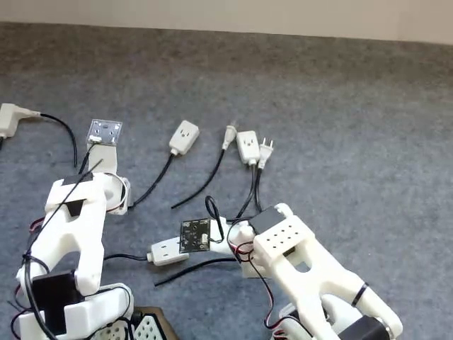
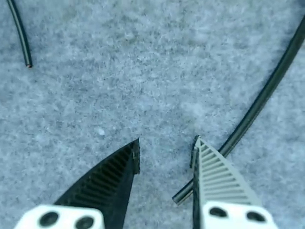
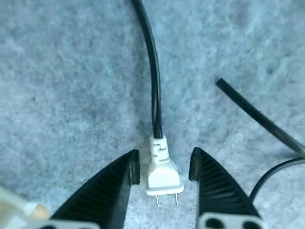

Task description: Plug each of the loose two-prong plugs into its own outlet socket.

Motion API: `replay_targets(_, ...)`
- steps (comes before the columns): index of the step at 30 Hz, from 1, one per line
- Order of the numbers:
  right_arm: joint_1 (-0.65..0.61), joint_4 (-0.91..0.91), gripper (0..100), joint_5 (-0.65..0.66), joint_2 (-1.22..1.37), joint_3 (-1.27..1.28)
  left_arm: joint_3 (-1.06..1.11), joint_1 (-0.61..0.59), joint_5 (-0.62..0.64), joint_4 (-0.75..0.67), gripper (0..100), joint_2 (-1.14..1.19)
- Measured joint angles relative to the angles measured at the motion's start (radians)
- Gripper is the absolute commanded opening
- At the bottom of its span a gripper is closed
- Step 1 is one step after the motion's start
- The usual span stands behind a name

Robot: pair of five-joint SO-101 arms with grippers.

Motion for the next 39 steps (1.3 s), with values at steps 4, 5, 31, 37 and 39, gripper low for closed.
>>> replay_targets(4,0.0,-0.005,17.6,0.0,0.0,0.038,0.0,0.0,0.0,0.0,20,0.0)
replay_targets(5,-0.005,-0.023,17.6,0.0,0.0,0.055,0.0,0.0,0.0,0.0,20,0.0)
replay_targets(31,-0.043,0.18,0.6,-0.382,0.0,-0.31,0.011,0.0,-0.002,-0.046,20,-0.002)
replay_targets(37,-0.043,0.531,0.6,-0.451,0.002,-0.683,-0.124,0.034,-0.002,0.133,20,0.0)
replay_targets(39,-0.043,0.586,0.6,-0.471,0.0,-0.779,-0.187,0.054,-0.006,0.212,20,0.0)
